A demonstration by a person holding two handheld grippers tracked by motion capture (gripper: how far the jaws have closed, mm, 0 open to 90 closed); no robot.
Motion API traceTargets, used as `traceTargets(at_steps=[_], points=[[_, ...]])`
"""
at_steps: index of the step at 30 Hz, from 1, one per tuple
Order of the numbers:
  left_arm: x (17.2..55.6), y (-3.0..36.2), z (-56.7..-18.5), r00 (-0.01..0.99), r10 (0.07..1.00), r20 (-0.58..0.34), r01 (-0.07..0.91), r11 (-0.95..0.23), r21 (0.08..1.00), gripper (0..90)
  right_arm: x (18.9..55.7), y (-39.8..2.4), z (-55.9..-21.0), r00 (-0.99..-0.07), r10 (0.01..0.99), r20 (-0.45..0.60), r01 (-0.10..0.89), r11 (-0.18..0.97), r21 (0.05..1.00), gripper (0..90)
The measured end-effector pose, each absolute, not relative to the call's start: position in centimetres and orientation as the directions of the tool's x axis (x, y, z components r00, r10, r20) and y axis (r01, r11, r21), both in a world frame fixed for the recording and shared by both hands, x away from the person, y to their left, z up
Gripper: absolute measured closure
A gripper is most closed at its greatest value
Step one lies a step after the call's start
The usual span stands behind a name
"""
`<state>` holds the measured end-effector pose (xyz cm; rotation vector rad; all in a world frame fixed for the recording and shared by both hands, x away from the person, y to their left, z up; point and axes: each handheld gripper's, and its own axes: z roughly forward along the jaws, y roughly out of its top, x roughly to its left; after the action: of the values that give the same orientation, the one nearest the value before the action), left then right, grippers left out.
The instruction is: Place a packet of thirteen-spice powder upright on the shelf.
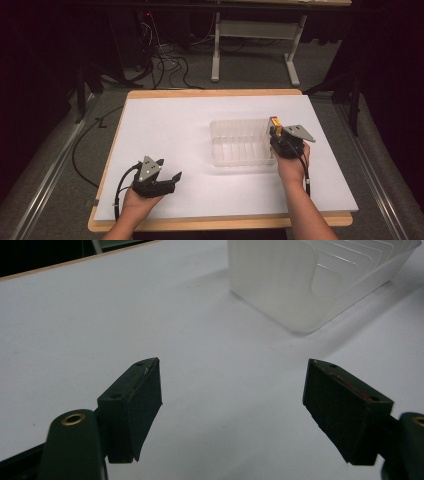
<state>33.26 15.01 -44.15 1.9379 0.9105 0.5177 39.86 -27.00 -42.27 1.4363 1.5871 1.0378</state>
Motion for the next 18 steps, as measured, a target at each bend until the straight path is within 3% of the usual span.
traceTargets(at_steps=[10, 18], points=[[33.3, 15.1, -44.1, 0.639, 0.769, -0.008, 0.39, -0.315, 0.865, 24.3, 39.3, -27.3, -42.3, -0.118, 0.993, 0.007, 0.406, 0.042, 0.913, 62.4], [33.4, 15.2, -44.1, 0.633, 0.774, -0.013, 0.393, -0.306, 0.867, 24.3, 38.4, -27.3, -41.7, -0.151, 0.988, 0.014, 0.406, 0.049, 0.913, 50.5]])
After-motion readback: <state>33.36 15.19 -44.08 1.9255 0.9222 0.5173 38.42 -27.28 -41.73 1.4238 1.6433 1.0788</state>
